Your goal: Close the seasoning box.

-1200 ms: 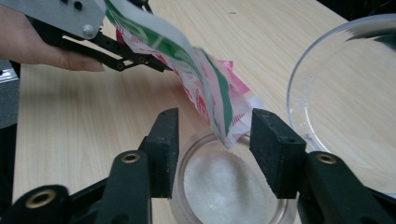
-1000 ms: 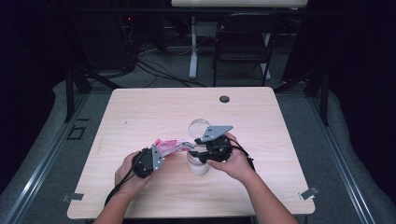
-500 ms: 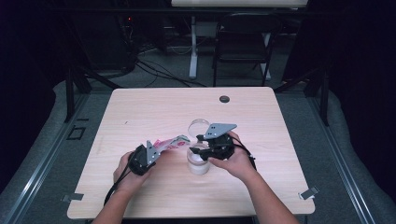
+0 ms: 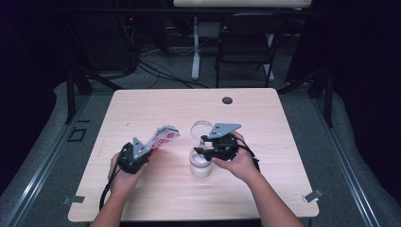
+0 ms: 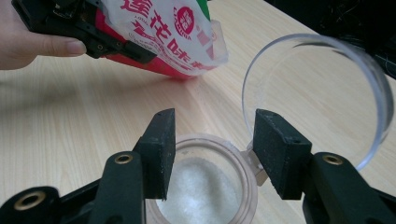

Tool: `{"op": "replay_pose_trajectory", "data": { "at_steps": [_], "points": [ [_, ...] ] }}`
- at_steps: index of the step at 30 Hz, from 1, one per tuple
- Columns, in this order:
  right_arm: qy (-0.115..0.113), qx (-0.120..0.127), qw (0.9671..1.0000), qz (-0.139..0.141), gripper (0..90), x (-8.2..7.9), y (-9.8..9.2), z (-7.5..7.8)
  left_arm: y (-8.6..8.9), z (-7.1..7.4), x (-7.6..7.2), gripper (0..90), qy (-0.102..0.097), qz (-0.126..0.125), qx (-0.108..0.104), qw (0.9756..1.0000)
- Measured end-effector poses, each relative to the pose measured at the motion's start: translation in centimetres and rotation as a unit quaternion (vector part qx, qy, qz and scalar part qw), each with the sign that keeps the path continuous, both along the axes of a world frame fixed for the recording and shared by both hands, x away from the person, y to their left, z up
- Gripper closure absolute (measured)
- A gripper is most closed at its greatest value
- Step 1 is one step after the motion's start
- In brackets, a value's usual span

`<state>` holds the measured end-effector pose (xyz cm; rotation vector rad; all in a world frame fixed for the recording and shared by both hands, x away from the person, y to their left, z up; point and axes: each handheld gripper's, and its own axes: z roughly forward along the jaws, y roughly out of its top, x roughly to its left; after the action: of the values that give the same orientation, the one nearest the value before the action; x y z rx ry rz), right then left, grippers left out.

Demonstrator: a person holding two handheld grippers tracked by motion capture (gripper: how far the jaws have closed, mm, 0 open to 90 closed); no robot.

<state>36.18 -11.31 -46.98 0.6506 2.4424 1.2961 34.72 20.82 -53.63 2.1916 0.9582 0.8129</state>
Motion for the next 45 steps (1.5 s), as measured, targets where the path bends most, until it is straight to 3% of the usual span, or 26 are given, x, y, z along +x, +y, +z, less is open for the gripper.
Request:
{"op": "replay_pose_trajectory", "data": {
  "at_steps": [6,11,15,20,25,29,35,41,45],
  "points": [
    [-0.003,0.004,1.0000,-0.003,49.3,0.3,0.2,0.0,2.1,0.3,-0.3,73.1,-0.006,0.038,-0.024,0.9990],
    [-0.002,0.010,0.9999,0.002,49.0,0.5,0.6,0.2,4.1,0.4,-0.4,73.5,-0.007,0.075,-0.037,0.9965],
    [-0.004,0.015,0.9999,0.005,49.0,0.7,0.9,0.3,6.0,0.6,-0.8,74.0,-0.015,0.114,-0.050,0.9921],
    [0.002,0.021,0.9998,0.007,49.0,1.1,1.1,0.3,7.5,0.8,-1.3,74.1,-0.033,0.140,-0.054,0.9882],
    [0.006,0.022,0.9997,0.008,50.1,1.3,1.3,0.2,8.7,0.3,-1.1,74.2,-0.026,0.165,-0.064,0.9839],
    [0.006,0.024,0.9996,0.012,50.5,1.3,1.4,0.3,9.3,-0.3,-0.9,74.0,-0.014,0.175,-0.066,0.9823],
    [0.007,0.025,0.9996,0.011,50.4,1.3,1.4,0.3,9.7,-1.1,-0.5,73.9,0.018,0.187,-0.089,0.9782],
    [0.006,0.029,0.9995,0.010,50.4,1.3,1.3,0.5,10.1,-1.1,-0.8,72.2,0.018,0.196,-0.117,0.9733],
    [0.008,0.030,0.9995,0.011,50.2,1.3,1.3,0.5,10.3,-1.1,-1.2,64.0,0.007,0.200,-0.144,0.9691]
  ]
}}
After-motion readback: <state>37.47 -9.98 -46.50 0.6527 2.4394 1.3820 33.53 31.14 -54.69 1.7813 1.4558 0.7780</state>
